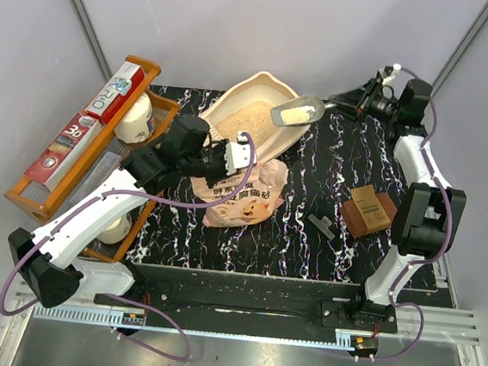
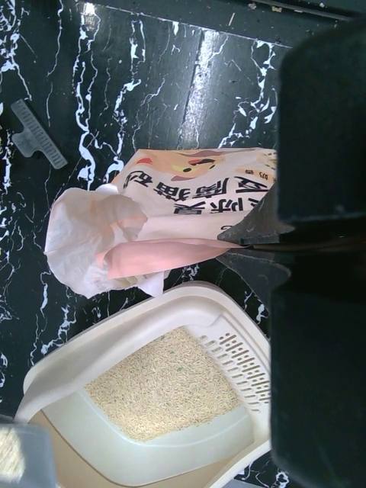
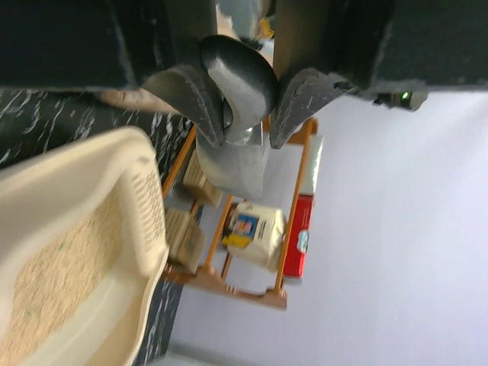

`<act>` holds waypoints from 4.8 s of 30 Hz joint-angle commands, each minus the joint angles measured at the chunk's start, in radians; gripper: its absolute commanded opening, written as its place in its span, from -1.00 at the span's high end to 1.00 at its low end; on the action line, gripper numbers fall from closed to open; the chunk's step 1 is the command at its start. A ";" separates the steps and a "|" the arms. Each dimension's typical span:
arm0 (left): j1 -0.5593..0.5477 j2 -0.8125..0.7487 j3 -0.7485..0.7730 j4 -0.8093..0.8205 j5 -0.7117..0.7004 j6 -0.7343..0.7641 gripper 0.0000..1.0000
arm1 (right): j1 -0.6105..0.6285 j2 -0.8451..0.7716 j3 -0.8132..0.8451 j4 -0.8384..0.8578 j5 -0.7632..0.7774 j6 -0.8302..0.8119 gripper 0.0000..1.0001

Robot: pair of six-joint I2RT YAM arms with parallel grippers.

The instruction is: Fill the litter box with clean litter

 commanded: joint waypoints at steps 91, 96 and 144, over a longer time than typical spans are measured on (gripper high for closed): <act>0.068 -0.141 -0.135 0.120 0.078 -0.114 1.00 | 0.466 -0.570 0.039 -1.025 0.359 -1.613 1.00; 0.068 -0.132 -0.113 0.128 0.082 -0.116 1.00 | 0.490 -0.472 0.030 -0.959 0.417 -1.527 1.00; -0.014 0.024 0.023 0.269 0.089 -0.282 1.00 | 0.708 -0.349 -0.294 -0.465 0.740 -0.597 1.00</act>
